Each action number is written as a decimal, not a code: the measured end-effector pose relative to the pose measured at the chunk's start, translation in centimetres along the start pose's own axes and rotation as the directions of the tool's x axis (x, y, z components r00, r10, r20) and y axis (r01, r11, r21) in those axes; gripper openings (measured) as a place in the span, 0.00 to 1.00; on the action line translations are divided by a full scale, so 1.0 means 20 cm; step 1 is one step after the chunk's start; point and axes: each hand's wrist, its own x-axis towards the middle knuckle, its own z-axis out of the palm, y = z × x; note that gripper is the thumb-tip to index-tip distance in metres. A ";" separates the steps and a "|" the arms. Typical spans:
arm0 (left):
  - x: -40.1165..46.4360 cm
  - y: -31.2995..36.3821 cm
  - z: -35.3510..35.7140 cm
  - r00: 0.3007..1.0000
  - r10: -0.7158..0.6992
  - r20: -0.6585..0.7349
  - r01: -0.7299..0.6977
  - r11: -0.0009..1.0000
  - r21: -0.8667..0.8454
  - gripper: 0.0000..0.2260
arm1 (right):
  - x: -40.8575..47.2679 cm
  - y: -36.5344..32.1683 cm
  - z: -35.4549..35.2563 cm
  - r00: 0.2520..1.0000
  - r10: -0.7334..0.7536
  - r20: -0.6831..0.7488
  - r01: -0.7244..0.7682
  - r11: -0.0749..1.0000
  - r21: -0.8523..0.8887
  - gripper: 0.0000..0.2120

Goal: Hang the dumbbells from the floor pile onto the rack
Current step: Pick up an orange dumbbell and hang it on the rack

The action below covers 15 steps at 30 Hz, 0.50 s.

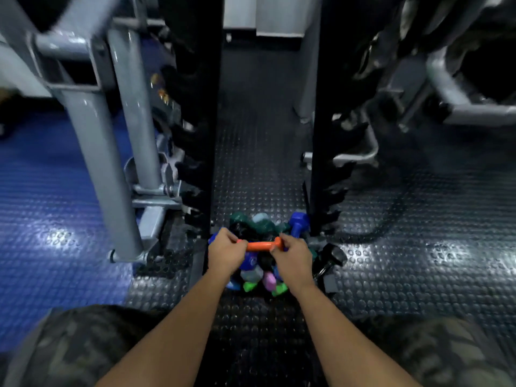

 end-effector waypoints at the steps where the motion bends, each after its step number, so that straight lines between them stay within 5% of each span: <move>1: -0.03 0.06 -0.03 0.999 0.052 -0.002 -0.052 0.998 -0.023 0.09 | -0.01 -0.04 -0.05 1.000 -0.024 -0.014 0.024 0.999 0.022 0.22; 6: -0.21 0.39 -0.17 0.969 0.231 0.085 -0.207 0.952 -0.227 0.15 | -0.06 -0.29 -0.35 0.984 -0.145 -0.106 0.157 0.981 0.113 0.19; 15: -0.49 0.92 -0.31 0.898 0.430 0.096 -0.340 0.814 -0.470 0.09 | -0.16 -0.73 -0.84 0.914 -0.293 -0.280 0.369 0.886 0.280 0.19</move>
